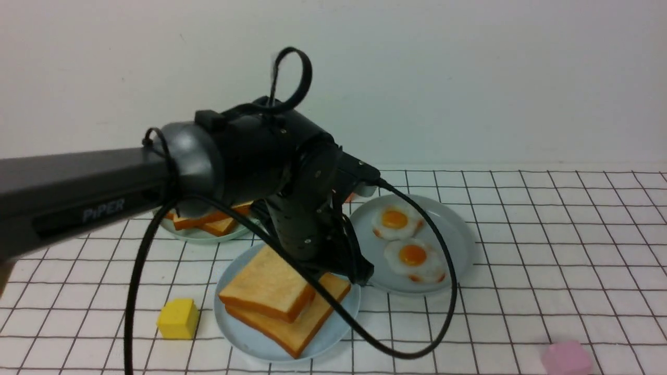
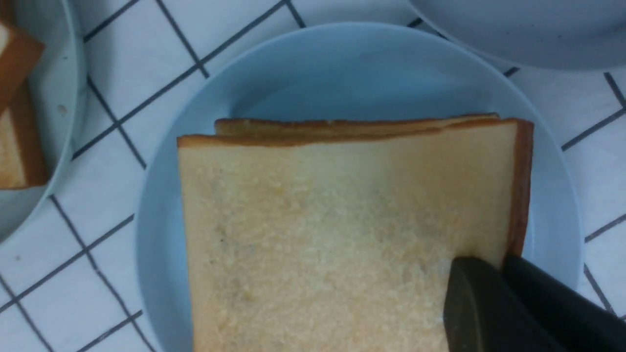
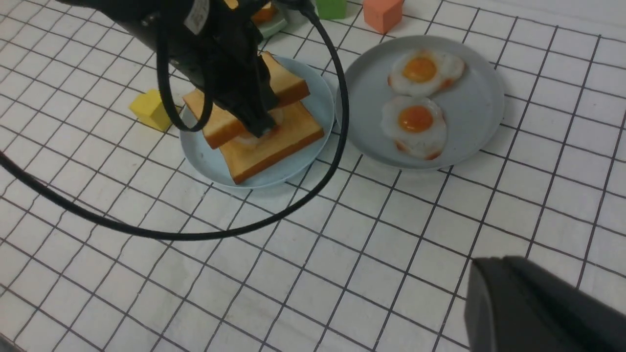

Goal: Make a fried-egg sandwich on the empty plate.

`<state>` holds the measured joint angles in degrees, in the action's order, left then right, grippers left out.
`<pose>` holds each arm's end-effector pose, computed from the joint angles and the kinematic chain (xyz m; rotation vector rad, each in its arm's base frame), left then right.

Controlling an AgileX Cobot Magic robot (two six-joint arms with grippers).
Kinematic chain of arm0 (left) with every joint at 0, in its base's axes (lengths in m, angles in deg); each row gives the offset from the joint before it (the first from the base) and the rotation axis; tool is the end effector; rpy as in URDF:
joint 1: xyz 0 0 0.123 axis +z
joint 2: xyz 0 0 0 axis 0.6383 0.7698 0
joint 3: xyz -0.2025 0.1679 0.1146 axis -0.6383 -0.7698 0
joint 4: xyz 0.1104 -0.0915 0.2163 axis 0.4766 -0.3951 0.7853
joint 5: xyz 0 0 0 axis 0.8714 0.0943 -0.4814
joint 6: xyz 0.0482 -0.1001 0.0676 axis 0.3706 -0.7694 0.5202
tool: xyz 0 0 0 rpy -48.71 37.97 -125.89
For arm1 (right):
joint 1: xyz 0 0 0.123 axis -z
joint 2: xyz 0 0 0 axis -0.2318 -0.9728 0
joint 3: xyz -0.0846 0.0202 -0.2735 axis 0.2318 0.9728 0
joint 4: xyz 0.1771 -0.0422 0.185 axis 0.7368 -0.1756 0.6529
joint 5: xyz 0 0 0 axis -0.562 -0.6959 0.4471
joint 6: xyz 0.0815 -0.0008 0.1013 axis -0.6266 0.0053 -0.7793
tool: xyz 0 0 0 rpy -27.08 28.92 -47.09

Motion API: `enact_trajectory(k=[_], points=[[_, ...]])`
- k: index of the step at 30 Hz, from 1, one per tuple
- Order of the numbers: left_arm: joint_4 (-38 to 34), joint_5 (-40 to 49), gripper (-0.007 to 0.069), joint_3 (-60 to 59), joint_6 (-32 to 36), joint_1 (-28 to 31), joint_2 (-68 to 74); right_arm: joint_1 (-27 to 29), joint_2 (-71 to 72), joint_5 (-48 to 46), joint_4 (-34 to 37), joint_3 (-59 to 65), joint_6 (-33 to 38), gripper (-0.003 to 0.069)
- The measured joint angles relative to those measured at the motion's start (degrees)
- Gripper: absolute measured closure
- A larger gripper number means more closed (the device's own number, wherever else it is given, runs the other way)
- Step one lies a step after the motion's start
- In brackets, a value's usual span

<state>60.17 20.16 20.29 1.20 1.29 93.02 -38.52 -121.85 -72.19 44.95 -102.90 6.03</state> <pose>0.3432 -0.2523 0.1872 0.8216 2.6155 -0.0339 0.1283 0.0788 0.3806 -0.4697 2.1830 0.4302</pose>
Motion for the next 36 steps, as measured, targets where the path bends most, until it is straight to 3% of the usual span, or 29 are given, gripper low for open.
enact_trajectory(k=[8,15,17,23,29,31,36], points=[[0.87,-0.79,0.0599,0.0,1.14,0.0,3.06,0.0,0.0,-0.36,0.1,0.0,0.0,0.0628],[-1.81,-0.91,0.0443,0.0,1.27,0.0,3.19,0.0,0.0,-0.52,0.06,0.0,0.0,0.0628],[-3.01,-0.91,0.0363,0.0,1.17,0.0,3.19,0.0,0.0,-0.52,0.06,0.0,0.0,0.0628],[-3.87,1.6,0.0306,0.14,0.49,0.0,2.33,0.0,0.0,-0.69,0.06,0.0,0.0,0.0627],[-8.22,6.27,0.0387,1.39,1.29,0.0,-7.97,0.0,0.0,-1.14,-0.41,0.0,0.0,0.0627],[-10.84,5.75,0.0498,0.09,3.28,0.0,-18.02,0.0,0.0,-1.33,-1.01,0.0,0.0,0.0627],[-13.28,-0.82,0.0638,-11.0,5.46,0.0,-37.97,0.0,0.0,-3.14,-1.32,0.0,-0.53,0.0627]])
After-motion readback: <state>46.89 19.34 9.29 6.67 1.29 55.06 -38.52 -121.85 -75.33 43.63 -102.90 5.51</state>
